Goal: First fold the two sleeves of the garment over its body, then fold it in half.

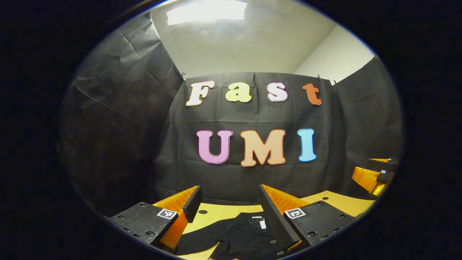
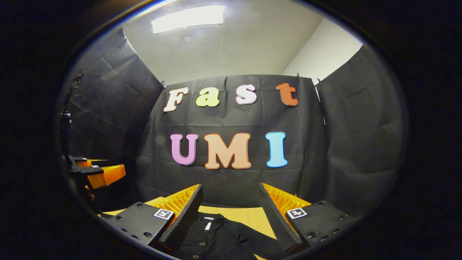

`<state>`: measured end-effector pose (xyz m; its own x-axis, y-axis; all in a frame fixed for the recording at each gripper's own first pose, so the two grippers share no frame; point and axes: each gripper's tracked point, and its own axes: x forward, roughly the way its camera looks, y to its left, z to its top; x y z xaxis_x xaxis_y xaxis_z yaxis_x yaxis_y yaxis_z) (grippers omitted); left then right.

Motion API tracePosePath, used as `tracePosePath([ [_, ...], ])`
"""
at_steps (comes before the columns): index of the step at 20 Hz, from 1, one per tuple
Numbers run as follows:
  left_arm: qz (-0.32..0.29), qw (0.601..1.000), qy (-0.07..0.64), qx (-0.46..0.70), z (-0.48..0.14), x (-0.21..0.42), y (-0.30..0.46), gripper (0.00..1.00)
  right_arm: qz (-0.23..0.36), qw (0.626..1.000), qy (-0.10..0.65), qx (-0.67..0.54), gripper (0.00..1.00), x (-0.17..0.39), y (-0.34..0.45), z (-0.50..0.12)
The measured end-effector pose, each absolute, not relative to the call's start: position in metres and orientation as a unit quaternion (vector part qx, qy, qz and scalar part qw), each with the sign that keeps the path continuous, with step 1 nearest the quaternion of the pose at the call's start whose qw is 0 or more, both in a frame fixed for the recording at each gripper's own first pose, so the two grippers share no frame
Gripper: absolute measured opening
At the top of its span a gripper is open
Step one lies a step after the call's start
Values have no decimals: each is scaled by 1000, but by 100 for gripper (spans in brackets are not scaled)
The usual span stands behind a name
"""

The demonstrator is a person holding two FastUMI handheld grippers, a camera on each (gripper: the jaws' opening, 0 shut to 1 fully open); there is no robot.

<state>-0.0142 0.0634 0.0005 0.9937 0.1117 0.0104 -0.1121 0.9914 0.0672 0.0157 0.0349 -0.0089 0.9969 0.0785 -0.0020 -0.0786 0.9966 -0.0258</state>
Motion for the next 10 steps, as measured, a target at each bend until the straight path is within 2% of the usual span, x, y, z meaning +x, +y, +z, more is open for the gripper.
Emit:
tracePosePath([
  [10, 53, 998, 10, 30, -10, -19, 68, 92, 37, 999, 8, -15, 97, 14, 41, -14],
])
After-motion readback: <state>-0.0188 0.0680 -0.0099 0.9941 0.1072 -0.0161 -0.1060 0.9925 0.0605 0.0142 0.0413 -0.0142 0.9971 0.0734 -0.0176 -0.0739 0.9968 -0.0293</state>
